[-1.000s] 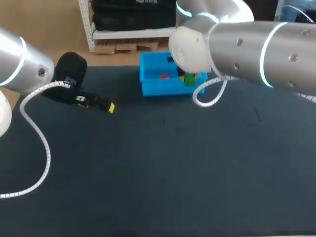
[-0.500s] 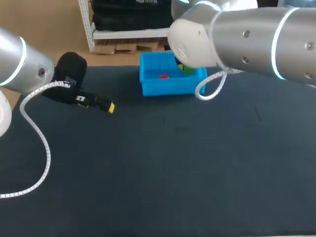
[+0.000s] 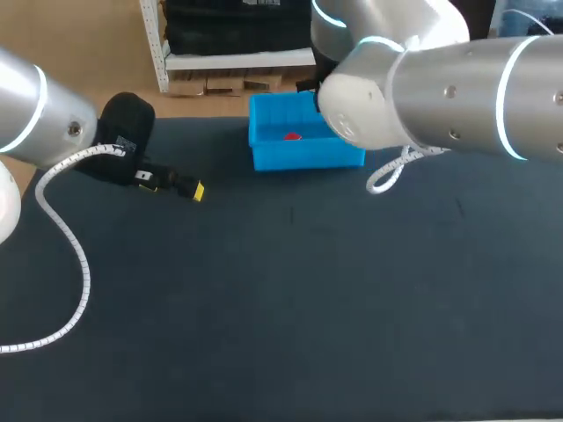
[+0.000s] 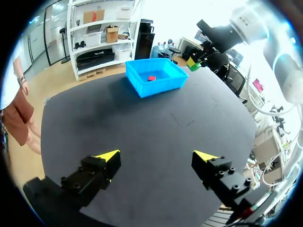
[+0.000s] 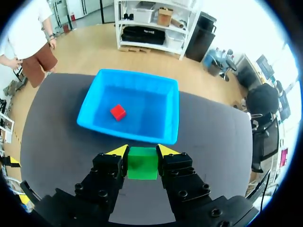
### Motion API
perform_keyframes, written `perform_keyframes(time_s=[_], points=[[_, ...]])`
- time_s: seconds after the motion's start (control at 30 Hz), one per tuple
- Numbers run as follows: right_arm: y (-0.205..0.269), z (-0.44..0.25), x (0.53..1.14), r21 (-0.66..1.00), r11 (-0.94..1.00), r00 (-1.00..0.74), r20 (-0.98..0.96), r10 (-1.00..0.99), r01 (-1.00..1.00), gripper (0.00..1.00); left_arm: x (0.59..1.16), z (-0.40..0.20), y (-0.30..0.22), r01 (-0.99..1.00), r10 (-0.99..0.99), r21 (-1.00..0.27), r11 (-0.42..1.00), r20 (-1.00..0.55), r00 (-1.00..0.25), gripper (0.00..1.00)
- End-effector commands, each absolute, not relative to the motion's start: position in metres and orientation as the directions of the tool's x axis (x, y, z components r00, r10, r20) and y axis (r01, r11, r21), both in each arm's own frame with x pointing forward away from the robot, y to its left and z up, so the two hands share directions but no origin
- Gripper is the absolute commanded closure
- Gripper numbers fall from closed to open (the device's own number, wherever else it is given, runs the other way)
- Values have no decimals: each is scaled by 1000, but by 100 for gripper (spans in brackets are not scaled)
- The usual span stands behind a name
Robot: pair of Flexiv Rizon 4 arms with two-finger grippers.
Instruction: Use the left arm to pick the red cube and place it into the blue plastic box first, then use the right arm to grasp the green cube and put it into the same blue plastic box after the first action is fully finished.
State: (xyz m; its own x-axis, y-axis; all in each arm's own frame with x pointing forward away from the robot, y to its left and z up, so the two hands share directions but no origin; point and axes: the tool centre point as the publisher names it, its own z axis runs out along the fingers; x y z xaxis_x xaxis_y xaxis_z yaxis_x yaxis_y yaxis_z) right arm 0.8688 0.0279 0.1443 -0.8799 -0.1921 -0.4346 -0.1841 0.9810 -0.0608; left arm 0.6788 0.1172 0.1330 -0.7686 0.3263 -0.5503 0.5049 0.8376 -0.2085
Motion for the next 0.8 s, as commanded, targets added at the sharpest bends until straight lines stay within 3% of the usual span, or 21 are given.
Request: perform_keyframes(time_s=[0.03,0.8], points=[[19,138,884,-58,981,-846,-499,-191,-187,100,680,132,118,510,327,-214,833,-553,-766,0],[18,105,981,-14,968,-856,-464,-228,-250,100,680,132,118,510,327,-214,833,-553,-766,0]])
